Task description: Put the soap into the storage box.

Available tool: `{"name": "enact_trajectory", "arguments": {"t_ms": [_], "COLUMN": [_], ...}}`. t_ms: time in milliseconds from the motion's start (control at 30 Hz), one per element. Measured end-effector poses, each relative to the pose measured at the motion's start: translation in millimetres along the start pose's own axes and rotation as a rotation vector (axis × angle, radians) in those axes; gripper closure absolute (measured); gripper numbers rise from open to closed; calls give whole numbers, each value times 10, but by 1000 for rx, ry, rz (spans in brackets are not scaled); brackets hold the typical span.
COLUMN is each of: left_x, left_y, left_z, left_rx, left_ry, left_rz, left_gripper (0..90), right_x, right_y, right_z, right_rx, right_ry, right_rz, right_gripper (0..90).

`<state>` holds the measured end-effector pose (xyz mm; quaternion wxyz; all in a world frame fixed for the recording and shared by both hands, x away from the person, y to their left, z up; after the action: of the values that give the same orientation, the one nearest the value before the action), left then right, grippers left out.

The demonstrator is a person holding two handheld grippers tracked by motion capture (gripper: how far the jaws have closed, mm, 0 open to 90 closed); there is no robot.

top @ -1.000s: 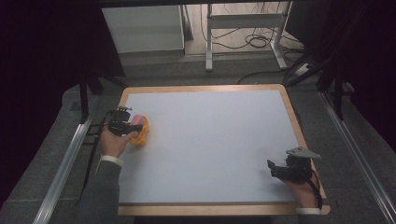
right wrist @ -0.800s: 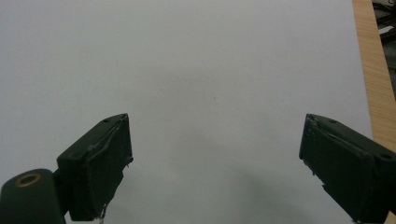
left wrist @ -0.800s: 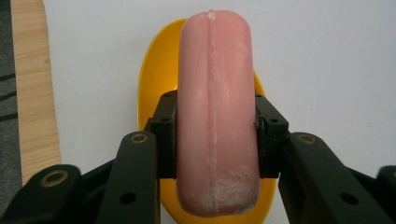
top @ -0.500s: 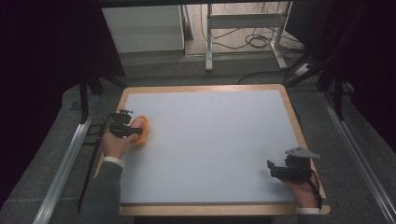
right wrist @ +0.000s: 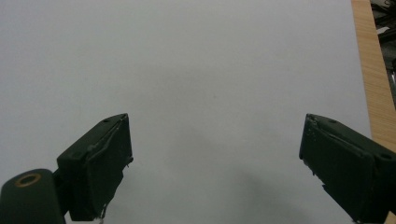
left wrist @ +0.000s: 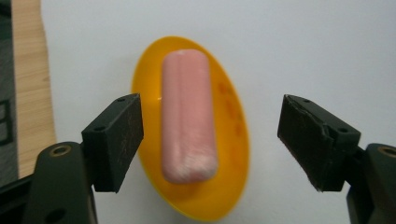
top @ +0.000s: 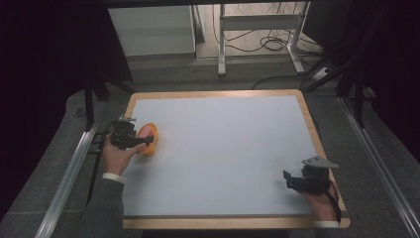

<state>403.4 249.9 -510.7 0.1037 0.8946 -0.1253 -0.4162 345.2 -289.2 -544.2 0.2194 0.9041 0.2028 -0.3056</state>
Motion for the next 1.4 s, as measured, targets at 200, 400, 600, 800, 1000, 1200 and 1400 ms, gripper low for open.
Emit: {"name": "enact_trajectory", "arguments": {"t_ms": [200,400,600,800,1000,1200,1400], "left_x": [-98,-205,-299,-380,-363,-356,-364], "left_y": [94,123,192,206,198,170,147], "left_z": [155,303,568,762,937,1010,1029], "left_rx": [54,65,85,80,77,69,62], "left_ry": [7,31,34,46,34,31,50], "left_rz": [45,98,162,205,224,214,201], "left_gripper": [203,204,216,217,220,220,231], "right_x": [3,-5,2,6,6,7,9], "right_y": [3,5,-11,-27,-31,-40,-35], "right_z": [5,4,-2,-9,-12,-21,-20], "right_rx": [1,3,-1,-4,-4,-10,-12], "right_ry": [-1,0,-1,-1,0,5,10], "right_rz": [1,1,0,-3,-3,4,3], "right_gripper": [90,89,90,90,90,90,90]}}
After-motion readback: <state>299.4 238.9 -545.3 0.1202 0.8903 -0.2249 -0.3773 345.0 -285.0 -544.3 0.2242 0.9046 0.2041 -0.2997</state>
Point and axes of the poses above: each handheld gripper's, and its own axes: x roughly forward along the jaws, z roughly out of its underside, y roughly to its right, the point moved 6 cm from there along x, roughly forward along the jaws, and after that the axes turned 14 degrees about -x, right-handed, at the moved point
